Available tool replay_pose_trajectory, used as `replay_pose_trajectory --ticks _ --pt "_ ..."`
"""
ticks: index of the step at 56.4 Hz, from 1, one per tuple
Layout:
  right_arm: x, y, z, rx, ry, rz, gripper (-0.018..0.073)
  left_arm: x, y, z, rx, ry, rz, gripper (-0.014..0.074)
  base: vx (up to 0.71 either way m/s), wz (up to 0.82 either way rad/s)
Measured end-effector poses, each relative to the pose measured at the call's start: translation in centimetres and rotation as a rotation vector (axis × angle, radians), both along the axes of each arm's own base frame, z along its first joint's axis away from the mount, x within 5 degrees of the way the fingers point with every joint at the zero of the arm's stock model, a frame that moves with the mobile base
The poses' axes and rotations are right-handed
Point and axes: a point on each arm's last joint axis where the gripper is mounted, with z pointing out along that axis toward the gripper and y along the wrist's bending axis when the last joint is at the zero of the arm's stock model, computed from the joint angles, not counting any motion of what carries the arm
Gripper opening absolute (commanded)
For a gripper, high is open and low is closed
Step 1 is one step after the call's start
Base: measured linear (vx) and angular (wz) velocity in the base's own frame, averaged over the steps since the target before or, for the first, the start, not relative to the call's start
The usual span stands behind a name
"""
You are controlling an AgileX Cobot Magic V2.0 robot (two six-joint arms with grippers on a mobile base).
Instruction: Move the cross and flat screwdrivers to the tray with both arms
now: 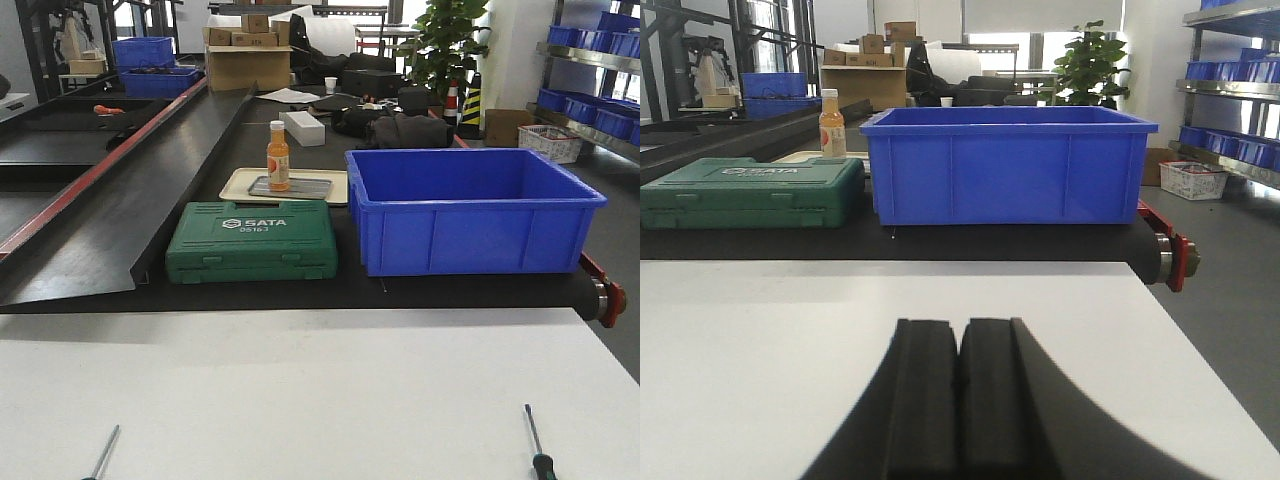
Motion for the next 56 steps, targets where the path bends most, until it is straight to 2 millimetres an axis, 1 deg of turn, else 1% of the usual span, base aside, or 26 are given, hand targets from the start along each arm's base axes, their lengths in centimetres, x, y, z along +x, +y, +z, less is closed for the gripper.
replay_pose_trajectory --ticks 46,51,56 --pt "0.00 0.00 0.02 0.000 -0.002 0.000 -0.0008 0.00 0.00 0.04 0.000 -0.004 0.000 0.0002 0.00 0.00" --pt "-0.01 0.02 0.23 0.002 -0.025 0.002 -0.0008 0.02 0.01 0.22 -0.003 -0.024 0.001 0.0002 0.00 0.00" --pt "-0.06 0.06 0.84 0.004 -0.093 0.007 -0.0008 0.06 0.04 0.85 -0.012 -0.093 0.005 0.0002 0.00 0.00"
